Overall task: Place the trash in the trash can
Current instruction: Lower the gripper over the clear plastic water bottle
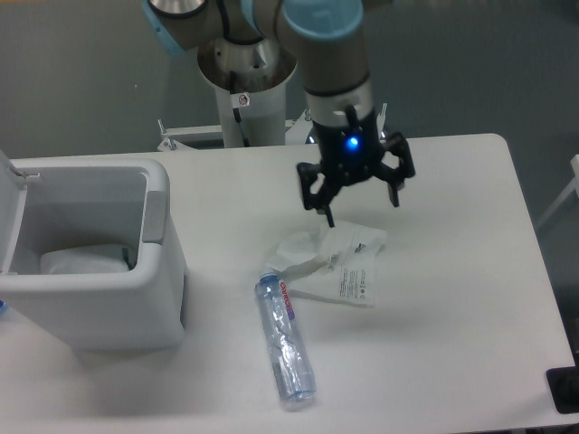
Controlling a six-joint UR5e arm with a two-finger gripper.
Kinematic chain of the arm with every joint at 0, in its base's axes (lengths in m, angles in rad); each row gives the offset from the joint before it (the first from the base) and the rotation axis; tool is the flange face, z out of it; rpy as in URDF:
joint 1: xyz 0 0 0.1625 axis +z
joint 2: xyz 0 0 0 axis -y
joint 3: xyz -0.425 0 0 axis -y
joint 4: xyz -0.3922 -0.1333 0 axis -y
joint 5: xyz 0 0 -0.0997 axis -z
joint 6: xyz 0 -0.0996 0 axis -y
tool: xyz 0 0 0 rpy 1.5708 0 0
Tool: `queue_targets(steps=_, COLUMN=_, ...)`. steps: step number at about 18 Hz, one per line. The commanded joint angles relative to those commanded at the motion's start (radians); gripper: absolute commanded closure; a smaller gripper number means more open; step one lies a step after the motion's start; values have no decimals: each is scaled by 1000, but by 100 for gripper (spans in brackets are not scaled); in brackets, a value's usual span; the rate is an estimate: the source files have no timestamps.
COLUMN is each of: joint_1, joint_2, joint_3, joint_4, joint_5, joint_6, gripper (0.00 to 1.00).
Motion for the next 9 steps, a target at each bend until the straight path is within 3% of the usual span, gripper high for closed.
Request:
queue_targets(steps=4, joint_1=8, joint_2=-38, joint_3=14, joint_4=3, joint_5=18, joint_6=0, gripper=0)
queue_targets(steps=9, joint_1=-4, joint_2=-185, joint_3=43, joint_4=11, joint_5=15, joint_6=-21, gripper=0)
